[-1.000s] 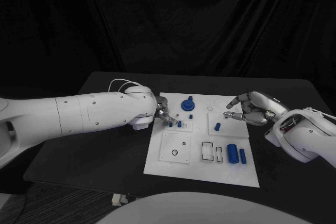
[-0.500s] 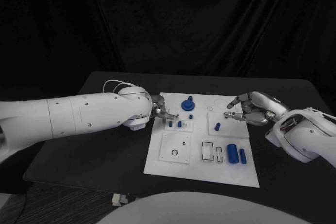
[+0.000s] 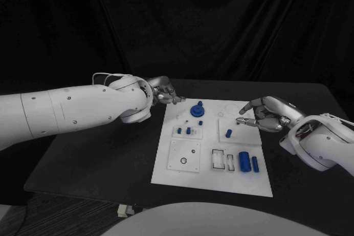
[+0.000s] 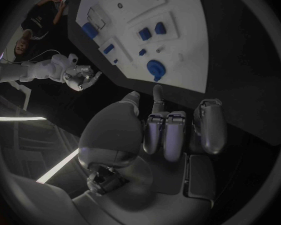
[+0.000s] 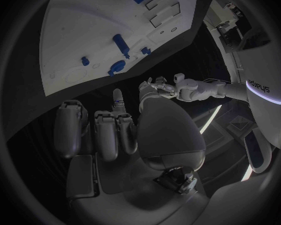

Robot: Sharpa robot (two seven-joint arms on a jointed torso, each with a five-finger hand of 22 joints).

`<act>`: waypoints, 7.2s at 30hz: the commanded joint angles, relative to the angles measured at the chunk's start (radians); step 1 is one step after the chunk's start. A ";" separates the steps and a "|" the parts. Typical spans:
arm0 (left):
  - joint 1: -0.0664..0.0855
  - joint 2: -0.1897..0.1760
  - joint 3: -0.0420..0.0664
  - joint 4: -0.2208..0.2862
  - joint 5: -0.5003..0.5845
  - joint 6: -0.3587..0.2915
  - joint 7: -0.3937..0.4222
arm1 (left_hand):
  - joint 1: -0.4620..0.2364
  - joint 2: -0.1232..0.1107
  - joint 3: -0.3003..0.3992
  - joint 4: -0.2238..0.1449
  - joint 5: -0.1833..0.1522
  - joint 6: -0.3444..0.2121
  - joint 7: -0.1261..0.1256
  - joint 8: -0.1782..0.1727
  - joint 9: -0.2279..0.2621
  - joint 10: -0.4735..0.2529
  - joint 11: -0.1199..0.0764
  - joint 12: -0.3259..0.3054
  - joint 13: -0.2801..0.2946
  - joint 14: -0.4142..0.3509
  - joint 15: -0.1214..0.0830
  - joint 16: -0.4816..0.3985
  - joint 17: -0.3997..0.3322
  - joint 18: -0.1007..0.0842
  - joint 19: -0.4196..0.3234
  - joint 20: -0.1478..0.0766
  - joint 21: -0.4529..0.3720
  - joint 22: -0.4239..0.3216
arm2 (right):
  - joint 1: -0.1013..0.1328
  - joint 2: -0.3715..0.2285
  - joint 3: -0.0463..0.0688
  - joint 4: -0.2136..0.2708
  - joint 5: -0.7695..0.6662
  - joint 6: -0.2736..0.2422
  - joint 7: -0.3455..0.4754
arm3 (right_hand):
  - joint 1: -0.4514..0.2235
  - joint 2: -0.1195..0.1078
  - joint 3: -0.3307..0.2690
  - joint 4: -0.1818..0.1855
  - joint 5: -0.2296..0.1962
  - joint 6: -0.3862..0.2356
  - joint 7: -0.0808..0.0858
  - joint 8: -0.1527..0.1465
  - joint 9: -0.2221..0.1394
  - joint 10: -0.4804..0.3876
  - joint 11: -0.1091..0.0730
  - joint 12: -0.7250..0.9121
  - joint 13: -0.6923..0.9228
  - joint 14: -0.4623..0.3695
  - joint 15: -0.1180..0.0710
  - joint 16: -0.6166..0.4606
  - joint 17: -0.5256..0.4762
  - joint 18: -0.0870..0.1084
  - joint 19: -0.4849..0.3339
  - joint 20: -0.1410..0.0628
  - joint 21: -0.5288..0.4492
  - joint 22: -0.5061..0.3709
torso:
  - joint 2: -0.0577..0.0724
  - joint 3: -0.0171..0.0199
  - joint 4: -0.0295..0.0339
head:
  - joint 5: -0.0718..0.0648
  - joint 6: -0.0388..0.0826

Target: Assemble the parts on the task board

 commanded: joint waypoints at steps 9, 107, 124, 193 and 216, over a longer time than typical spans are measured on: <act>-0.013 0.062 0.000 -0.098 -0.240 -0.126 0.506 | 0.360 -0.026 0.099 0.000 -0.163 -0.142 0.080 -0.090 -0.117 -0.575 0.078 -0.816 -0.301 -0.174 0.073 -0.183 0.048 0.033 -0.114 0.046 -0.070 0.158 | -0.002 -0.009 0.001 0.015 0.002 -0.032 0.015 | 0.008 0.003 -0.005 0.000 0.003 0.007 0.002 -0.006 -0.001 0.103 0.006 0.004 0.263 0.097 0.005 -0.003 0.235 0.008 -0.001 0.004 0.000 0.189 | 0.001 0.0005 -0.0007 | -0.002 0.000; -0.163 0.359 0.001 -0.437 -0.653 0.064 0.543 | 0.382 -0.148 0.277 -0.083 -0.127 0.021 0.004 -0.212 -0.652 -0.547 0.033 -1.344 -1.097 -0.032 0.000 -0.231 -0.106 0.051 0.003 -0.005 -0.196 0.114 | -0.007 -0.022 0.000 0.041 0.005 -0.033 0.030 | 0.014 0.000 -0.007 -0.003 0.007 0.010 0.001 -0.005 -0.002 0.101 0.006 0.002 0.261 0.097 0.004 -0.005 0.232 0.009 -0.001 0.004 -0.003 0.189 | 0.001 0.0005 -0.0004 | -0.028 0.000; -0.175 0.370 0.001 -0.456 -0.653 0.069 0.563 | 0.389 -0.144 0.316 -0.103 -0.139 0.068 0.005 -0.201 -0.655 -0.476 0.028 -1.339 -1.105 -0.031 -0.002 -0.232 -0.117 0.052 0.002 -0.005 -0.209 0.116 | -0.010 -0.021 0.000 0.038 0.005 -0.030 0.030 | 0.017 0.001 -0.007 -0.004 0.011 0.010 0.001 -0.005 -0.002 0.101 0.006 0.002 0.260 0.096 0.004 -0.006 0.231 0.009 -0.002 0.004 -0.006 0.188 | 0.000 0.0004 -0.0005 | -0.031 0.000; -0.149 0.177 0.000 -0.316 -0.653 -0.033 0.580 | 0.361 -0.155 0.382 -0.139 -0.148 0.153 -0.001 -0.196 -0.659 -0.350 0.021 -1.431 -1.178 -0.030 -0.011 -0.290 -0.211 0.054 0.010 -0.012 -0.245 0.120 | -0.040 -0.029 0.001 0.023 0.007 -0.023 0.026 | 0.020 0.003 -0.007 -0.003 0.013 0.011 0.002 -0.006 -0.003 0.098 0.007 -0.001 0.256 0.095 0.005 -0.009 0.226 0.011 -0.006 0.004 -0.014 0.185 | 0.002 0.0004 0.0004 | -0.030 0.000; -0.164 0.200 0.000 -0.339 -0.653 -0.013 0.579 | 0.362 -0.154 0.385 -0.141 -0.145 0.150 -0.001 -0.199 -0.660 -0.344 0.021 -1.431 -1.179 -0.030 -0.011 -0.290 -0.211 0.053 0.010 -0.012 -0.244 0.121 | -0.040 -0.030 0.001 0.025 0.007 -0.022 0.026 | 0.020 0.003 -0.007 -0.003 0.013 0.011 0.002 -0.006 -0.003 0.098 0.007 -0.001 0.256 0.095 0.005 -0.009 0.226 0.011 -0.006 0.004 -0.014 0.185 | 0.001 0.0005 -0.0004 | -0.032 0.000</act>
